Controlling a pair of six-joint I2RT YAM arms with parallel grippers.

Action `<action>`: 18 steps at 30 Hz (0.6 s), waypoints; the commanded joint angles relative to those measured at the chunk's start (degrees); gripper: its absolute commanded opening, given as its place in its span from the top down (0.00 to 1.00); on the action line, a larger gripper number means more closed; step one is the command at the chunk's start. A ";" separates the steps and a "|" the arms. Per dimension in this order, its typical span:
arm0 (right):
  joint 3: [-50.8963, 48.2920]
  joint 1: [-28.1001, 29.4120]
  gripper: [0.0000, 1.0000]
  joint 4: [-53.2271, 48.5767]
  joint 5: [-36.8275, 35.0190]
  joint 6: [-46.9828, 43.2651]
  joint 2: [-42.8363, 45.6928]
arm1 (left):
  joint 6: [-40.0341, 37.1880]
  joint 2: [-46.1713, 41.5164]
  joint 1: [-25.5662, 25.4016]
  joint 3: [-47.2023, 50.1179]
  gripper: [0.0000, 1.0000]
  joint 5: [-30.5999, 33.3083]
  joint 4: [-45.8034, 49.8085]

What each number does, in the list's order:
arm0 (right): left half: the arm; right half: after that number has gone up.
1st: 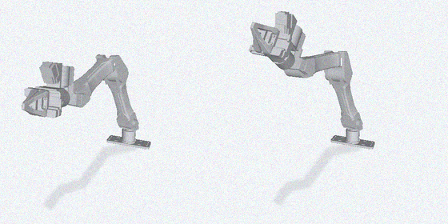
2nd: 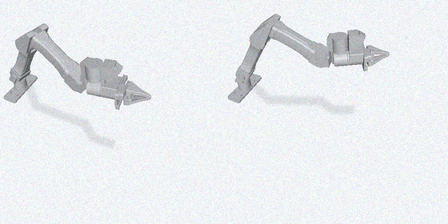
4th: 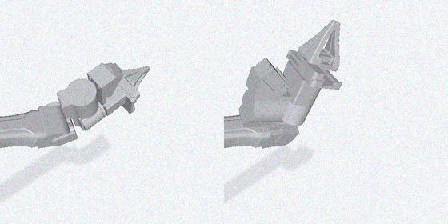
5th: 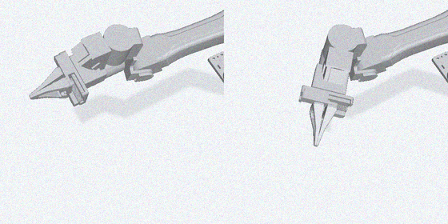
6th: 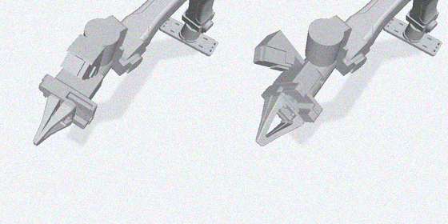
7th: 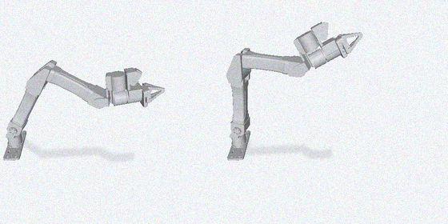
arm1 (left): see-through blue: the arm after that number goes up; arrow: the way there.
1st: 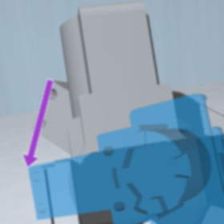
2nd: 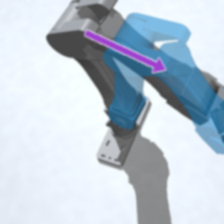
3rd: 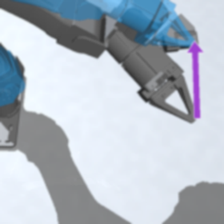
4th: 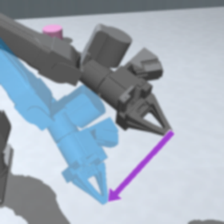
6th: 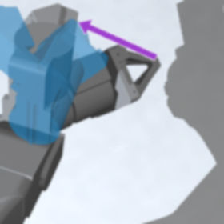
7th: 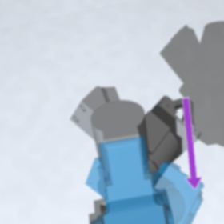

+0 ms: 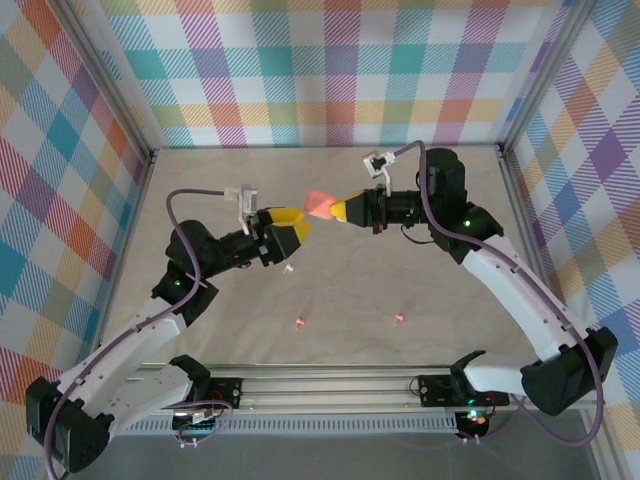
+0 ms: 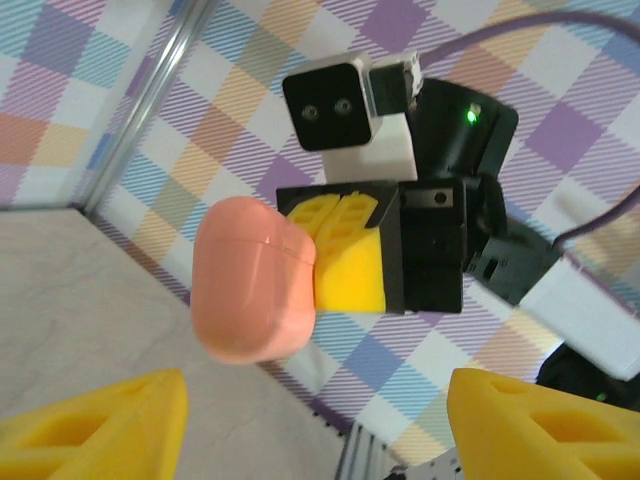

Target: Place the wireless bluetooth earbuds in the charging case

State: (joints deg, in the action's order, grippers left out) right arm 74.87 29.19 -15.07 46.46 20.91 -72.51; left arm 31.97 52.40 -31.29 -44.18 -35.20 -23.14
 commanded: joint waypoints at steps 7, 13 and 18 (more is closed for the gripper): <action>1.52 -0.49 1.00 -12.14 7.67 -20.15 -1.58 | -21.79 -4.86 3.17 -2.83 0.31 -8.77 15.61; -0.52 -0.45 1.00 -11.25 8.47 -25.16 1.10 | -17.65 -0.19 4.67 -5.94 0.34 -12.68 16.85; 0.69 -0.45 1.00 -13.60 9.01 -26.14 0.53 | -10.22 3.76 4.88 -4.73 0.37 -18.10 6.26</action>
State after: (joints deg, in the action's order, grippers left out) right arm 74.56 28.93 -27.22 53.10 -1.85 -72.44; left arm 17.39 55.31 -26.98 -48.66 -48.03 -10.04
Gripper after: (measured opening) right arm 0.069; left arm 0.634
